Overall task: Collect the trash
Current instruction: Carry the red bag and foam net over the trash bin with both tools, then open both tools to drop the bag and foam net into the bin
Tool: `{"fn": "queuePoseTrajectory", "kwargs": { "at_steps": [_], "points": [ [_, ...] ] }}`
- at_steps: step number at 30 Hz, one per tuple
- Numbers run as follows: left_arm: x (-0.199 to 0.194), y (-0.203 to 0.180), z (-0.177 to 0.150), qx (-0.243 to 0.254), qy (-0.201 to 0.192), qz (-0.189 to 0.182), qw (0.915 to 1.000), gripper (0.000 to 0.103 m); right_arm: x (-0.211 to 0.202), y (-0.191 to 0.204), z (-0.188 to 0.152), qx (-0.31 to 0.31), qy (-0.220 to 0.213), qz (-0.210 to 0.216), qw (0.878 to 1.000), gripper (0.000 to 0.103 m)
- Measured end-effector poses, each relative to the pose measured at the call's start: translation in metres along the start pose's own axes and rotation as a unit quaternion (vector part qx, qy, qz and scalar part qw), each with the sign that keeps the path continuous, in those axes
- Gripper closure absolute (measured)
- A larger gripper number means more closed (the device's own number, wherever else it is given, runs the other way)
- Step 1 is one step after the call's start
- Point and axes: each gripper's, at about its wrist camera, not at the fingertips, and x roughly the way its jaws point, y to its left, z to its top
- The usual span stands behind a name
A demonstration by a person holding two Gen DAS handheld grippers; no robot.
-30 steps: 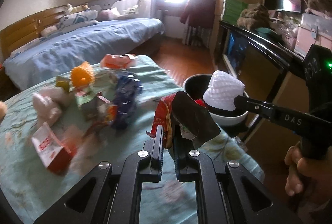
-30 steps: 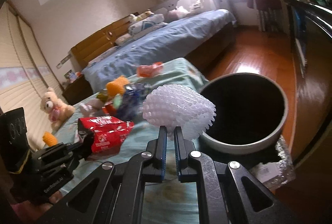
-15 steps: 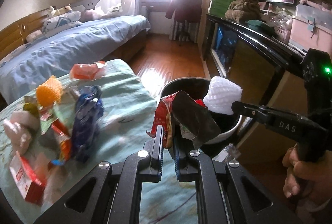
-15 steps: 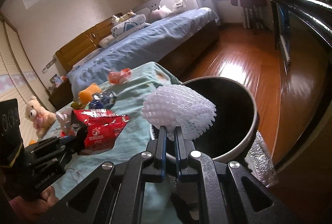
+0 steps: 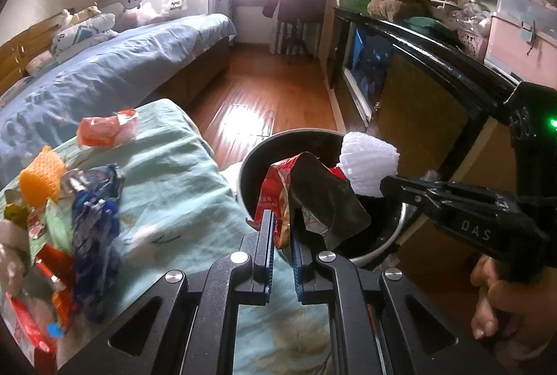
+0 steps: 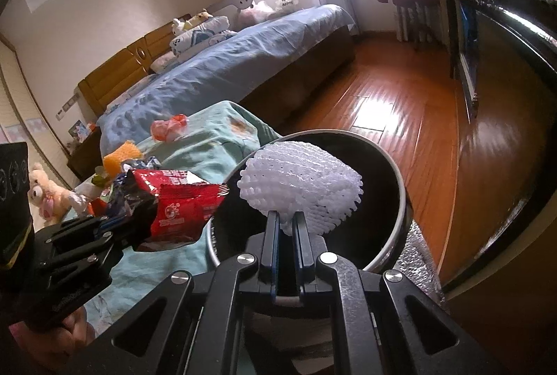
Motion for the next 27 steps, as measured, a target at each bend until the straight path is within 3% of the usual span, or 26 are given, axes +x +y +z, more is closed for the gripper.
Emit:
{"fn": "queuePoseTrajectory", "kwargs": {
  "at_steps": [14,17,19,22,23,27],
  "points": [
    [0.042,0.002,0.016,-0.011,0.022,-0.015,0.9996,0.095,0.020,-0.017,0.010,0.016,0.018,-0.005,1.000,0.092],
    [0.046,0.001,0.017,-0.016,0.028,-0.018,0.9993,0.088,0.022,-0.018,0.011,0.015,0.022,-0.007,1.000,0.091],
    [0.047,-0.001,0.017,-0.015,0.028,-0.016,0.9993,0.076,0.021,-0.017,0.012,0.015,0.023,-0.010,1.000,0.090],
    [0.045,-0.003,0.016,-0.016,0.026,-0.005,0.9995,0.048,0.020,-0.018,0.013,0.020,0.020,-0.018,0.999,0.073],
    [0.042,-0.003,0.014,-0.018,0.022,-0.004,0.9996,0.047,0.018,-0.019,0.013,0.023,0.017,-0.018,0.999,0.062],
    [0.028,0.002,0.004,-0.029,0.020,-0.005,0.9994,0.044,0.010,-0.016,0.011,0.025,0.007,-0.021,0.999,0.040]
  ]
}}
